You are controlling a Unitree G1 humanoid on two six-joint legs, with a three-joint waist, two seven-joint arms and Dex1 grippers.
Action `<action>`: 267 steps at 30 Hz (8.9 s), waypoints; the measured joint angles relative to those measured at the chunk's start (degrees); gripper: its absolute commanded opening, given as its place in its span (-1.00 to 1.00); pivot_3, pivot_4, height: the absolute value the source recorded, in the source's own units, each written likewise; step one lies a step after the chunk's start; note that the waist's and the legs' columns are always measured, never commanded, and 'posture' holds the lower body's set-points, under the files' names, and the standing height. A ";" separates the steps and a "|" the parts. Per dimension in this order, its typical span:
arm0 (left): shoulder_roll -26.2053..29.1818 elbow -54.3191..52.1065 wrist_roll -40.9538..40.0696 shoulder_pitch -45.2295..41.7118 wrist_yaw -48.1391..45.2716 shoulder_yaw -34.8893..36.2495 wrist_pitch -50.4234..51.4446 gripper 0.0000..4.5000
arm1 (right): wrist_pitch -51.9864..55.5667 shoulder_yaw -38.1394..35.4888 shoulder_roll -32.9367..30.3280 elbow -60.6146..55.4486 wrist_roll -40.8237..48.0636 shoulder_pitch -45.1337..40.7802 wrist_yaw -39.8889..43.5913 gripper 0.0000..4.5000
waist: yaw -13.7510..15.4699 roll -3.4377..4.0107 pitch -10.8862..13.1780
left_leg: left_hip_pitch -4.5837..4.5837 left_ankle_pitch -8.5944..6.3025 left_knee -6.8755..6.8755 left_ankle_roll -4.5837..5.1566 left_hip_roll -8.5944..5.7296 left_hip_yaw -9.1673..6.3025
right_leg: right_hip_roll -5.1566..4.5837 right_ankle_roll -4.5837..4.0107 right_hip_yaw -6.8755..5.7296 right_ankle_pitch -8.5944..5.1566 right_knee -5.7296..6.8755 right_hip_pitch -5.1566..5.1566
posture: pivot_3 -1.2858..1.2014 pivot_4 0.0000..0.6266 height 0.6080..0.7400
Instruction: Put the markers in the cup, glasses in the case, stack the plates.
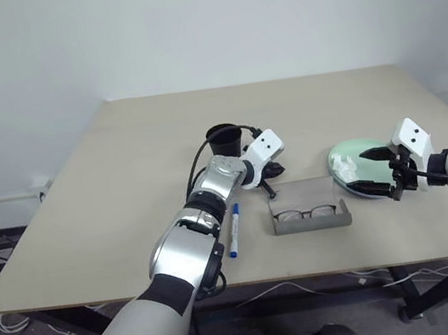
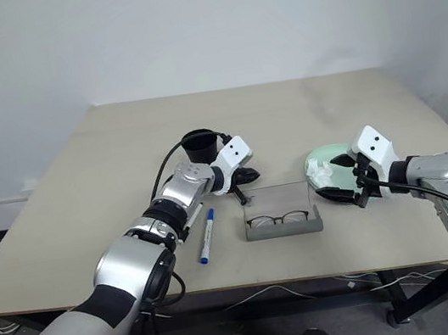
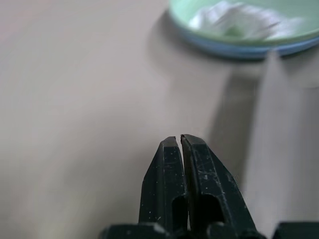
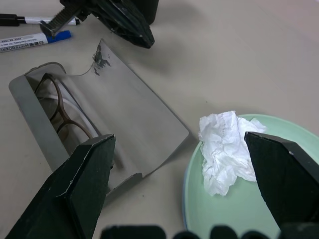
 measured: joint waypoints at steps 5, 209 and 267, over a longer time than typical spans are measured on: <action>0.01 0.28 1.62 0.27 -0.31 -0.34 0.07 -0.99 | 0.00 0.00 0.00 -0.02 0.01 0.00 -0.22 1.00 | -0.01 0.00 0.00 | 0.00 0.00 0.00 0.00 -0.03 0.00 | -0.03 0.00 -0.05 0.01 -0.01 0.00 | 0.03 -1.00 0.86; 26.49 -77.67 -15.71 37.24 10.28 -5.69 60.39 0.60 | -0.38 2.52 5.35 0.78 -2.04 -4.43 -0.04 1.00 | -1.36 0.14 -0.10 | 1.02 0.18 -0.97 -0.16 -0.40 -0.06 | 0.02 0.34 0.42 0.48 -0.73 0.39 | 0.03 -1.00 0.86; 9.87 -6.77 -18.42 4.33 12.41 18.30 -15.26 -0.97 | -0.93 2.59 6.37 1.37 -2.11 -4.88 -0.41 1.00 | 0.94 0.06 -0.12 | -0.11 0.31 -0.80 -0.33 0.12 0.02 | -0.03 -0.16 -0.56 1.64 -1.76 -0.49 | 0.03 -1.00 0.86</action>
